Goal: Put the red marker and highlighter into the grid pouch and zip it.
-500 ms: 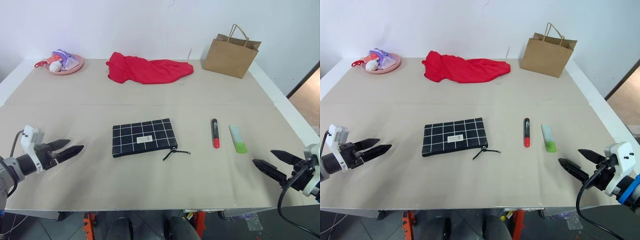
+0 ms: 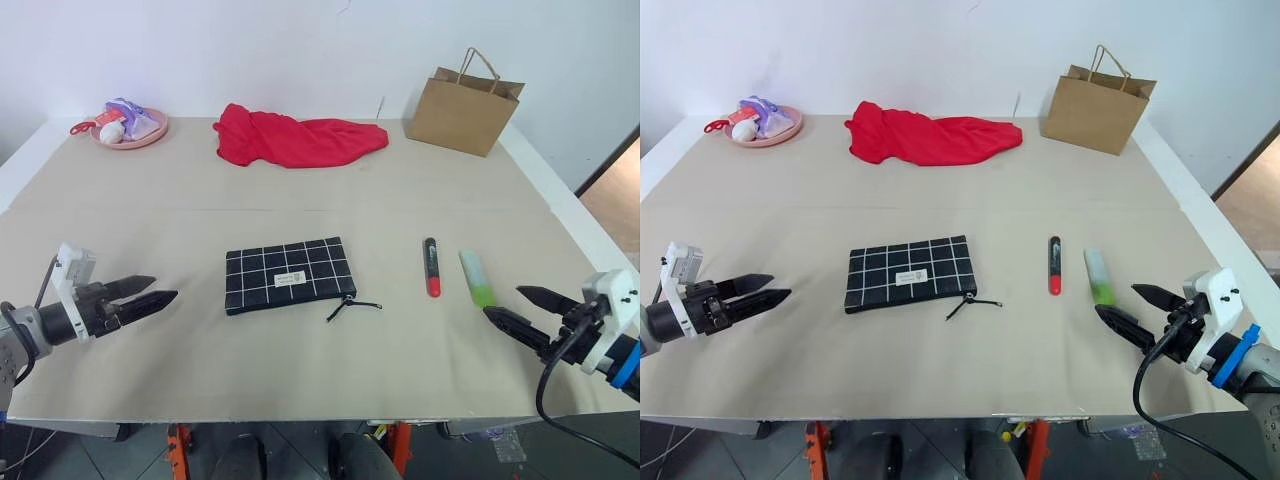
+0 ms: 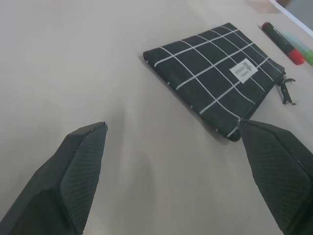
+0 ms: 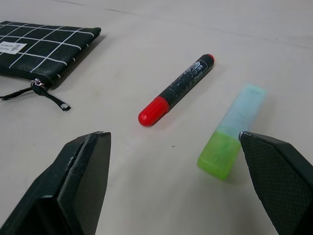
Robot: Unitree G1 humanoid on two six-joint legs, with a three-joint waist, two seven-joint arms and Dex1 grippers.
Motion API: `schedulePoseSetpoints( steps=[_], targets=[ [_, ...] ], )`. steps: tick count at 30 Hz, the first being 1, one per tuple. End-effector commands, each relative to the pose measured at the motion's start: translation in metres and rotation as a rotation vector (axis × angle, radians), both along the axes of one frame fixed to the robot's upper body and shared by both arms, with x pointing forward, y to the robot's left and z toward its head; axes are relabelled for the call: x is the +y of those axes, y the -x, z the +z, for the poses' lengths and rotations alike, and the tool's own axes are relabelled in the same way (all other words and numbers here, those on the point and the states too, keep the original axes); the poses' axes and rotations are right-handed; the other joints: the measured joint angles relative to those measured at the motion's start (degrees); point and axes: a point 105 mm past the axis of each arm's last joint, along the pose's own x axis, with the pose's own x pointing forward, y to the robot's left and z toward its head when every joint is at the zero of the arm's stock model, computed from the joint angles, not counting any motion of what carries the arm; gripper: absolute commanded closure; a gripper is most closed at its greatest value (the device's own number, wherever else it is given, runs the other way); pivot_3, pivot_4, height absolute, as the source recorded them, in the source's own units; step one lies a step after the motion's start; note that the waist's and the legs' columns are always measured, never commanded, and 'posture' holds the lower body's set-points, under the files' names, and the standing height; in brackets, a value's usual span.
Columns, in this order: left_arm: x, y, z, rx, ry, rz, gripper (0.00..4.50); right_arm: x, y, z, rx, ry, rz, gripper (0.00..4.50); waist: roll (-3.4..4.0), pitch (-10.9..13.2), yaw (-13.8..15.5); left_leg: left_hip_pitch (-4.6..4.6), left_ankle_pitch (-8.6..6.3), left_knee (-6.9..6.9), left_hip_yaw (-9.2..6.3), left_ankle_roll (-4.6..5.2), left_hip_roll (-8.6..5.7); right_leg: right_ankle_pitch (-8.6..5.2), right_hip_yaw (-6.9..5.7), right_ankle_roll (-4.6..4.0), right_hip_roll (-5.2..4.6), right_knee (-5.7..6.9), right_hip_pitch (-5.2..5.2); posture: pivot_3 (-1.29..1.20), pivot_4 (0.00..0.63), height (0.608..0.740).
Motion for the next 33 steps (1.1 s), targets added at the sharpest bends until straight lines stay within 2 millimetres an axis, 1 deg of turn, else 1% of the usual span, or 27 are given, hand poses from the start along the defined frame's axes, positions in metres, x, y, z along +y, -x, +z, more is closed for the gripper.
schedulePoseSetpoints(
  steps=[1, 5, 8, 9, 10, 11, 12, 13, 14, 15, 17, 18, 20, 22, 23, 25, 28, 30, 31, 33],
  targets=[
    [-0.006, 0.009, 0.008, -0.049, -0.016, -0.071, 0.08, 0.005, -0.001, 0.007, -0.031, 0.02, 0.018, 0.0, 0.01, 0.0, -0.09, 0.0, -0.01, 0.0, 0.01, 0.0, 0.0, 0.02, 0.01, -0.05, -0.01, 0.0, 0.0, 0.0, 0.15, 0.74],
    [-0.007, 0.01, 0.009, -0.059, -0.011, -0.083, 0.08, 0.006, -0.003, 0.007, -0.035, 0.019, 0.024, 0.0, 0.01, 0.0, -0.06, 0.01, 0.0, 0.0, -0.01, 0.0, 0.01, 0.1, -0.02, -0.21, 0.0, 0.0, -0.01, 0.0, 0.15, 0.74],
    [-0.007, 0.01, 0.009, -0.082, -0.036, -0.096, 0.0, 0.009, -0.005, 0.01, -0.038, -0.015, 0.035, 0.61, 0.0, 0.0, -0.06, 0.01, 0.01, 0.02, 0.0, 0.01, 0.01, 0.11, -0.01, -0.19, 0.01, 0.0, 0.0, 0.0, 0.15, 0.74],
    [-0.009, 0.009, 0.009, -0.107, -0.083, -0.113, 0.0, 0.014, -0.006, 0.012, -0.041, -0.028, 0.054, 0.92, 0.01, 0.0, -0.06, 0.01, 0.01, 0.04, 0.0, 0.0, 0.01, 0.12, -0.01, -0.18, 0.01, 0.0, 0.0, 0.0, 0.15, 0.74],
    [-0.01, 0.008, 0.006, -0.131, -0.151, -0.135, 0.0, 0.018, -0.007, 0.014, -0.044, -0.036, 0.074, 1.35, 0.0, 0.0, -0.08, 0.01, 0.01, 0.04, 0.0, 0.01, 0.01, 0.12, -0.01, -0.18, 0.01, 0.0, 0.0, 0.0, 0.15, 0.74],
    [-0.013, 0.01, -0.003, -0.158, -0.271, -0.195, 0.0, 0.025, -0.009, 0.016, -0.041, -0.042, 0.106, 1.89, 0.01, 0.0, -0.08, 0.01, 0.01, 0.04, 0.01, 0.0, 0.01, 0.12, 0.0, -0.18, 0.01, 0.0, -0.01, 0.0, 0.15, 0.74],
    [-0.017, 0.012, -0.009, -0.181, -0.354, -0.256, 0.0, 0.03, -0.011, 0.017, -0.037, -0.043, 0.138, 2.25, 0.02, 0.0, -0.07, 0.01, 0.01, 0.04, 0.01, 0.0, 0.01, 0.12, 0.0, -0.18, 0.01, 0.0, -0.01, 0.0, 0.15, 0.74],
    [-0.021, 0.01, -0.008, -0.215, -0.389, -0.286, 0.0, 0.039, -0.012, 0.017, -0.029, -0.043, 0.184, 2.75, 0.02, 0.0, -0.07, 0.01, 0.01, 0.04, 0.02, 0.0, 0.01, 0.17, 0.01, -0.27, 0.01, 0.0, -0.01, 0.0, 0.15, 0.74],
    [-0.028, 0.007, -0.002, -0.251, -0.391, -0.305, 0.0, 0.049, -0.013, 0.018, -0.023, -0.045, 0.233, 2.75, 0.01, 0.0, -0.07, 0.01, 0.01, 0.04, 0.02, 0.0, 0.0, 0.17, 0.01, -0.27, 0.01, 0.0, -0.01, 0.0, 0.15, 0.74],
    [-0.031, 0.004, 0.003, -0.275, -0.381, -0.309, 0.0, 0.055, -0.013, 0.019, -0.019, -0.045, 0.263, 3.1, 0.01, 0.0, -0.1, 0.03, 0.01, 0.03, 0.02, 0.0, 0.01, 0.17, 0.01, -0.28, 0.02, 0.0, 0.0, 0.0, 0.15, 0.74],
    [-0.042, 0.002, 0.008, -0.311, -0.384, -0.358, 0.0, 0.072, -0.016, 0.02, -0.018, -0.055, 0.336, 3.92, 0.02, 0.01, -0.04, 0.03, 0.01, 0.03, 0.04, 0.0, 0.01, 0.19, 0.04, -0.31, 0.02, 0.0, -0.01, 0.0, 0.15, 0.74],
    [-0.046, 0.003, 0.008, -0.319, -0.395, -0.384, 0.0, 0.079, -0.018, 0.021, -0.019, -0.06, 0.362, 4.45, 0.02, 0.01, -0.04, -0.01, 0.04, 0.05, 0.01, 0.04, 0.02, 0.22, 0.0, -0.3, 0.03, 0.0, -0.02, 0.0, 0.15, 0.74],
    [-0.052, 0.006, 0.003, -0.321, -0.459, -0.459, 0.0, 0.103, -0.026, 0.018, -0.017, -0.066, 0.435, 4.45, 0.03, 0.0, -0.04, -0.01, 0.04, 0.06, 0.01, 0.04, 0.01, 0.21, 0.01, -0.27, 0.03, 0.01, -0.01, 0.0, 0.15, 0.74],
    [-0.055, 0.009, -0.002, -0.321, -0.529, -0.523, 0.0, 0.124, -0.041, 0.014, -0.014, -0.041, 0.46, 4.45, -0.01, 0.02, -0.64, -0.02, 0.03, 0.06, 0.06, 0.04, 0.02, 0.21, 0.07, -0.26, 0.04, 0.01, -0.04, 0.0, 0.15, 0.74],
    [-0.055, 0.009, -0.003, -0.323, -0.551, -0.54, 0.0, 0.132, -0.048, 0.015, -0.031, -0.026, 0.47, 4.45, -0.01, 0.02, -0.67, 0.01, 0.03, 0.07, 0.07, 0.04, 0.06, 0.23, 0.11, -0.28, 0.13, 0.02, -0.06, 0.0, 0.15, 0.74],
    [-0.055, 0.008, -0.005, -0.328, -0.589, -0.562, 0.0, 0.153, -0.061, 0.024, -0.08, -0.024, 0.506, 4.45, 0.04, 0.05, -0.63, -0.03, 0.04, 0.07, 0.06, 0.04, 0.08, 0.26, 0.13, -0.28, 0.16, 0.01, -0.12, 0.0, 0.15, 0.74],
    [-0.053, 0.007, -0.006, -0.331, -0.625, -0.574, 0.0, 0.177, -0.071, 0.028, -0.112, 0.005, 0.557, 4.45, 0.11, 0.08, -0.45, -0.05, 0.04, 0.07, 0.04, 0.05, 0.13, 0.28, 0.12, -0.34, 0.23, 0.07, -0.19, 0.0, 0.15, 0.74],
    [-0.049, 0.004, -0.007, -0.327, -0.644, -0.565, 0.0, 0.198, -0.076, 0.022, -0.127, 0.074, 0.619, 4.45, 0.09, 0.08, -0.19, -0.08, 0.04, 0.06, 0.02, 0.05, 0.13, 0.25, 0.09, -0.34, 0.22, 0.08, -0.18, 0.0, 0.15, 0.74],
    [-0.048, 0.003, -0.008, -0.327, -0.649, -0.562, 0.0, 0.203, -0.078, 0.019, -0.13, 0.098, 0.634, 4.45, 0.12, 0.09, -0.14, -0.09, 0.03, 0.07, 0.02, 0.05, 0.16, 0.21, 0.05, -0.35, 0.23, 0.1, -0.19, 0.0, 0.15, 0.74],
    [-0.048, 0.004, -0.009, -0.326, -0.647, -0.558, 0.0, 0.205, -0.084, 0.013, -0.126, 0.13, 0.632, 4.45, 0.11, 0.08, -0.13, -0.12, 0.03, 0.06, 0.05, 0.06, 0.15, 0.21, 0.07, -0.35, 0.21, 0.09, -0.23, 0.0, 0.15, 0.74]
  ],
)
